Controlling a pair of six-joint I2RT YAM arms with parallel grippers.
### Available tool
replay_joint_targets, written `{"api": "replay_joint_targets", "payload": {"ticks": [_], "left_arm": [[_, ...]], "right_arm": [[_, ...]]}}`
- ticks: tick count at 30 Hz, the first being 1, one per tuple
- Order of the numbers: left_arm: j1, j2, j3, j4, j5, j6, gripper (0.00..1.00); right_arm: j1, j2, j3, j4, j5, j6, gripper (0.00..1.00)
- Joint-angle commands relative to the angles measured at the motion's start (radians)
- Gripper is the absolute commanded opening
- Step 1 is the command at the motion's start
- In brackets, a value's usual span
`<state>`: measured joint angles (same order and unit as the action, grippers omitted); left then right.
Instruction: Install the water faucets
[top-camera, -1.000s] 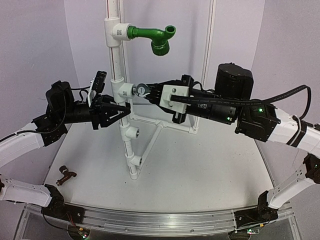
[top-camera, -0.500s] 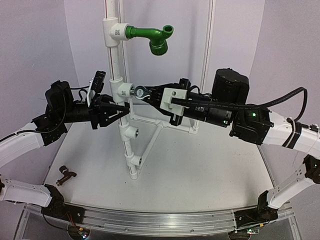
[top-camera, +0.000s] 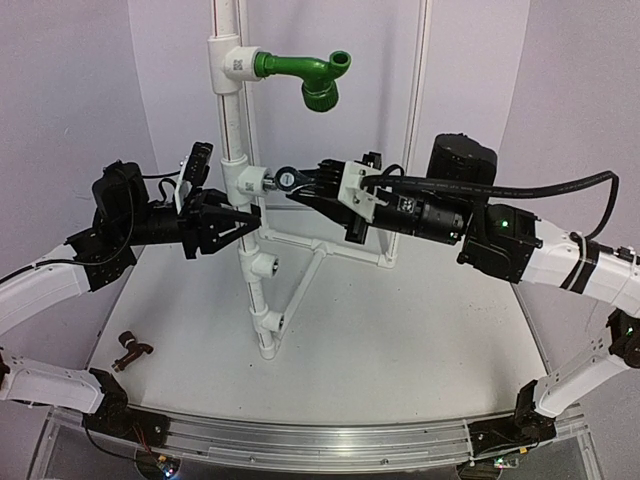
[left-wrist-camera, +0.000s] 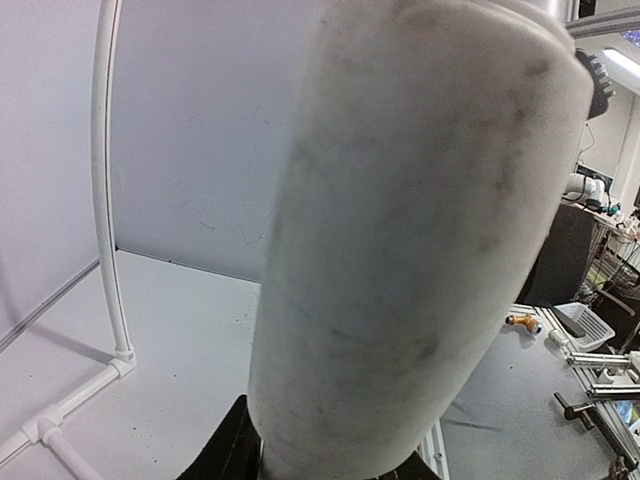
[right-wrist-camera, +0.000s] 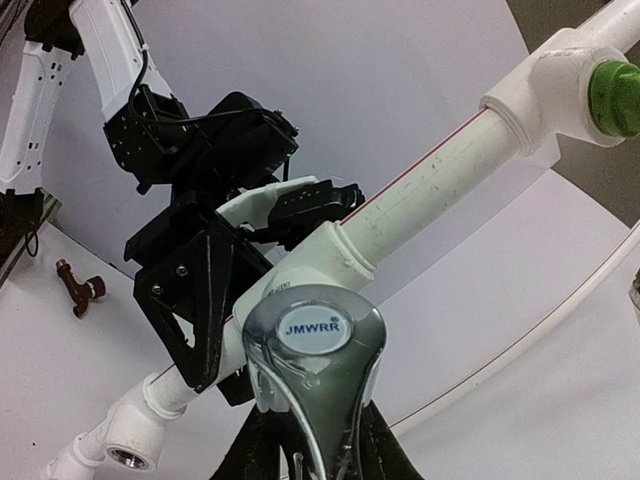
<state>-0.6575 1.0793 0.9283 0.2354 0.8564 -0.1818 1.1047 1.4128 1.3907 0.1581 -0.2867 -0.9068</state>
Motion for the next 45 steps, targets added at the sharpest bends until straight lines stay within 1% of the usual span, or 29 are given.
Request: {"api": "replay_joint_targets", "payload": {"ticks": [1, 9, 15, 28, 45], "left_arm": [[-0.005, 0.007, 0.024, -0.010, 0.012, -0.109, 0.00], [-0.005, 0.001, 0.016, -0.010, -0.016, -0.109, 0.00], [-0.005, 0.018, 0.020, -0.010, -0.024, -0.107, 0.00], [-0.006, 0.021, 0.020, -0.010, -0.036, -0.106, 0.00], [-0.017, 0.024, -0.006, -0.010, -0.063, -0.082, 0.00]], "right_arm": [[-0.004, 0.008, -0.006, 0.073, -0.028, 0.052, 0.00], [-0.004, 0.028, -0.005, 0.101, -0.007, 0.110, 0.00], [-0.004, 0.053, 0.037, 0.066, 0.004, 0.187, 0.00], [-0.005, 0.091, 0.113, 0.018, 0.014, 0.476, 0.00], [-0.005, 0.127, 0.168, 0.004, 0.034, 0.929, 0.00]]}}
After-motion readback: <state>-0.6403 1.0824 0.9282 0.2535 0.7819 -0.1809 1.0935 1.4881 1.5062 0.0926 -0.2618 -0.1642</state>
